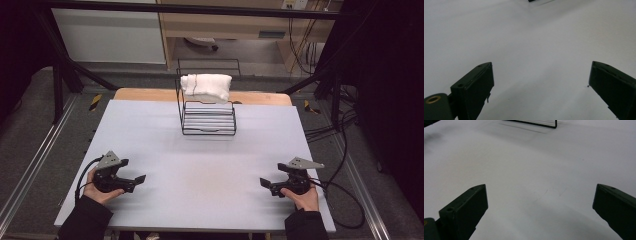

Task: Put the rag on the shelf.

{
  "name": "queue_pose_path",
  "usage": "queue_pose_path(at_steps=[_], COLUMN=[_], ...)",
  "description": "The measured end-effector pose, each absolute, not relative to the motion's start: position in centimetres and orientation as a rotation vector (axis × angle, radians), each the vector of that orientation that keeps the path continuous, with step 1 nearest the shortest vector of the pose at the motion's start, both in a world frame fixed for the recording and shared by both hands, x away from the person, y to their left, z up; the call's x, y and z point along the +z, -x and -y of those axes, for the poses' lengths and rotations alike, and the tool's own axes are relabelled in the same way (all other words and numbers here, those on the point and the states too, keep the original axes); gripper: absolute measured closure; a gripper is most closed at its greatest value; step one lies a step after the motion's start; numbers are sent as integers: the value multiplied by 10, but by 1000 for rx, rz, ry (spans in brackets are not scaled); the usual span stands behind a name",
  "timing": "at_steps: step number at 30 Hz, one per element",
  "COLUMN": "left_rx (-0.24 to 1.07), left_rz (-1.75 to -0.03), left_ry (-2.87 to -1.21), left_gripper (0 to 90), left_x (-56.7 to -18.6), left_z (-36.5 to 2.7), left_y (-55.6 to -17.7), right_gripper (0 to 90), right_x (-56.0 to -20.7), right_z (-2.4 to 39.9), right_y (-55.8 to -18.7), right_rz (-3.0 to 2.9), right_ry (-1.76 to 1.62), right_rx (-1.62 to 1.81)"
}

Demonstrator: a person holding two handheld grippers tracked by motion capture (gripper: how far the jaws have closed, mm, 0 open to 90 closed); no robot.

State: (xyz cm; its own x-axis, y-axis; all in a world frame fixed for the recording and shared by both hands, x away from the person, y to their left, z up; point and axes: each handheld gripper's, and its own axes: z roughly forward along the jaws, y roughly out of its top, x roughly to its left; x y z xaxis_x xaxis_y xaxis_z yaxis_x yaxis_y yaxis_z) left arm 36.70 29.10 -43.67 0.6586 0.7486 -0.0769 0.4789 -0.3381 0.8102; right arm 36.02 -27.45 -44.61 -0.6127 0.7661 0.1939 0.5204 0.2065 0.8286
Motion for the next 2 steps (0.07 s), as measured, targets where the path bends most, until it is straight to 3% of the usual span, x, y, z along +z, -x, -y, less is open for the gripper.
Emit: queue_pose_path(at_steps=[2], left_rx=[392], left_rz=[-954], left_ry=[-2002], left_gripper=[61], left_x=[-437], left_z=[-291], left_y=[-367], right_gripper=[6], right_x=[-446], right_z=[275], right_y=[-360], right_rz=[-2229], right_ry=[-1221], right_rx=[1359])
